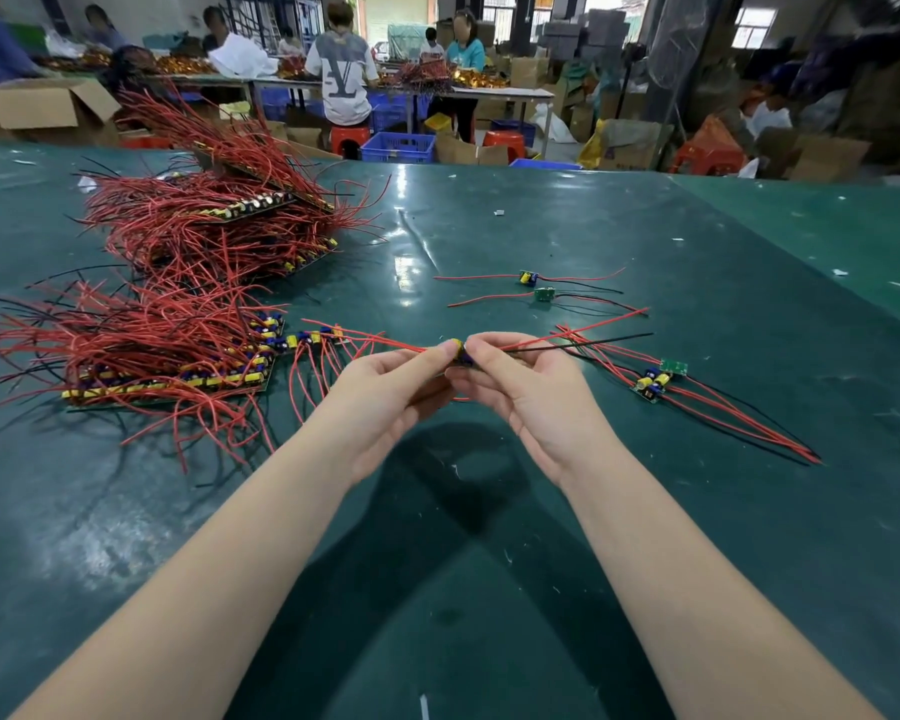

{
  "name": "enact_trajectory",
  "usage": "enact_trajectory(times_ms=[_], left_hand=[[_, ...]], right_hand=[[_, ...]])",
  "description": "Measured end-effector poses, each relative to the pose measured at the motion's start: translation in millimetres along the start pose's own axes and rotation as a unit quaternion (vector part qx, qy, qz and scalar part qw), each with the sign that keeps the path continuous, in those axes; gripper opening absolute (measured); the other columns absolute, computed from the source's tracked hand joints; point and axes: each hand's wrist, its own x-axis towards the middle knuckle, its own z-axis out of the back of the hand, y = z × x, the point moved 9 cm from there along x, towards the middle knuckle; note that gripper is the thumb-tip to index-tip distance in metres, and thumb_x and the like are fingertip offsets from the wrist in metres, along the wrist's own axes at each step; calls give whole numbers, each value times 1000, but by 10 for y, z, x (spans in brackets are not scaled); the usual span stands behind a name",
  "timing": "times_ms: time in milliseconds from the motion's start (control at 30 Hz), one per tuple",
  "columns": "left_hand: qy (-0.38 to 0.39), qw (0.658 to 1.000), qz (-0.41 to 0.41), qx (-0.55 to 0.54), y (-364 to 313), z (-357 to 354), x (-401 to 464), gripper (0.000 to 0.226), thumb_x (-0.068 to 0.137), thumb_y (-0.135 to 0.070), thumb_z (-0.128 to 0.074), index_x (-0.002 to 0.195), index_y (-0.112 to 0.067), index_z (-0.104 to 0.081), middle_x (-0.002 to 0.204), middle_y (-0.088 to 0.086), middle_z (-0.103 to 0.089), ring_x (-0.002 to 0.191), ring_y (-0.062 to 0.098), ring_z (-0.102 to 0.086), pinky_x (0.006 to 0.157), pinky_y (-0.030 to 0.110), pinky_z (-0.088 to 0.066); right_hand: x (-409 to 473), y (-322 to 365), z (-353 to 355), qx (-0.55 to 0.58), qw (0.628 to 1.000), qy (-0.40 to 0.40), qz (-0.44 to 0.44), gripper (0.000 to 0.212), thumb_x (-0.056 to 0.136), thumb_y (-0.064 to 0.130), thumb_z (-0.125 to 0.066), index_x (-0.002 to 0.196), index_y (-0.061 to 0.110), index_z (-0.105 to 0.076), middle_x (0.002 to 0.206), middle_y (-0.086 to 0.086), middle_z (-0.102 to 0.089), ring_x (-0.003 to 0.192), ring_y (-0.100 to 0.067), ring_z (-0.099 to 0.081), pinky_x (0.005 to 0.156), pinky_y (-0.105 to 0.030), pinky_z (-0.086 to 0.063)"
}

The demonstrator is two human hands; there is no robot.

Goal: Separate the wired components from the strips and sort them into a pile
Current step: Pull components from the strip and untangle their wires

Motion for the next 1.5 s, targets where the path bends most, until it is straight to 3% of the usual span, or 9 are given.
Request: enact_trajectory(times_ms=[233,467,600,867,1067,1200,1300,1400,1500], left_hand=[[-21,998,-22,-51,-44,58,11,12,88,-10,-63,92,0,-69,90,11,-75,85,16,-72,74,22,-58],[-1,993,-24,-120,-95,55,20,14,73,-17,-72,73,-4,-76,90,15,-74,87,20,-73,69,19,-56],[1,991,-22,-128,-92,59,24,16,73,-16,-72,80,-1,-73,92,16,-74,87,21,-73,68,20,-56],[-18,993,-61,-97,-133,43,-2,11,88,-12,-64,90,-3,-69,91,10,-75,88,17,-72,72,20,-56],[-38,992,-83,90,-90,14,-11,12,90,-19,-64,98,-16,-72,94,-3,-73,88,5,-65,82,23,-50],[-93,974,-104,180,-125,155,18,28,86,-24,-70,114,-24,-66,91,-10,-69,78,-3,-62,72,18,-52],[-131,954,-113,245,-207,328,75,28,88,-15,-68,115,-16,-66,91,-7,-66,74,3,-59,74,22,-52],[-196,912,-137,333,-404,572,84,26,86,-4,-61,109,-13,-68,98,0,-67,90,15,-62,94,36,-51],[-258,847,-161,435,-593,765,25,32,84,-4,-54,111,-14,-69,104,4,-69,91,19,-63,91,35,-49]], right_hand=[[29,30,99,-28,999,-39,9,17,97,10,-55,100,-3,-66,96,-11,-68,82,-19,-63,70,-24,-57],[31,-1,155,125,990,-40,-48,9,90,3,-62,91,-4,-66,74,-9,-71,67,-15,-70,61,-18,-56],[20,-62,163,142,986,-43,-77,7,90,2,-62,87,-2,-68,74,-10,-72,67,-16,-71,60,-18,-55],[33,19,219,133,988,-72,-28,8,87,3,-66,92,-3,-67,77,-11,-73,69,-17,-72,61,-18,-56],[-18,-154,-42,58,995,25,-73,11,86,10,-67,84,6,-77,84,-11,-75,74,-18,-72,67,-21,-56],[8,-53,230,105,989,-100,-34,6,85,6,-69,84,0,-69,75,-12,-71,66,-19,-71,61,-20,-56],[-3,83,653,154,960,-232,-7,10,86,5,-69,81,0,-63,65,-10,-68,55,-17,-68,56,-20,-56],[-49,174,993,177,935,-309,16,12,88,6,-68,81,0,-60,73,-13,-65,52,-16,-67,56,-22,-57],[-79,172,1171,189,918,-347,13,14,88,6,-68,80,-1,-58,78,-14,-63,54,-18,-67,55,-22,-56]])
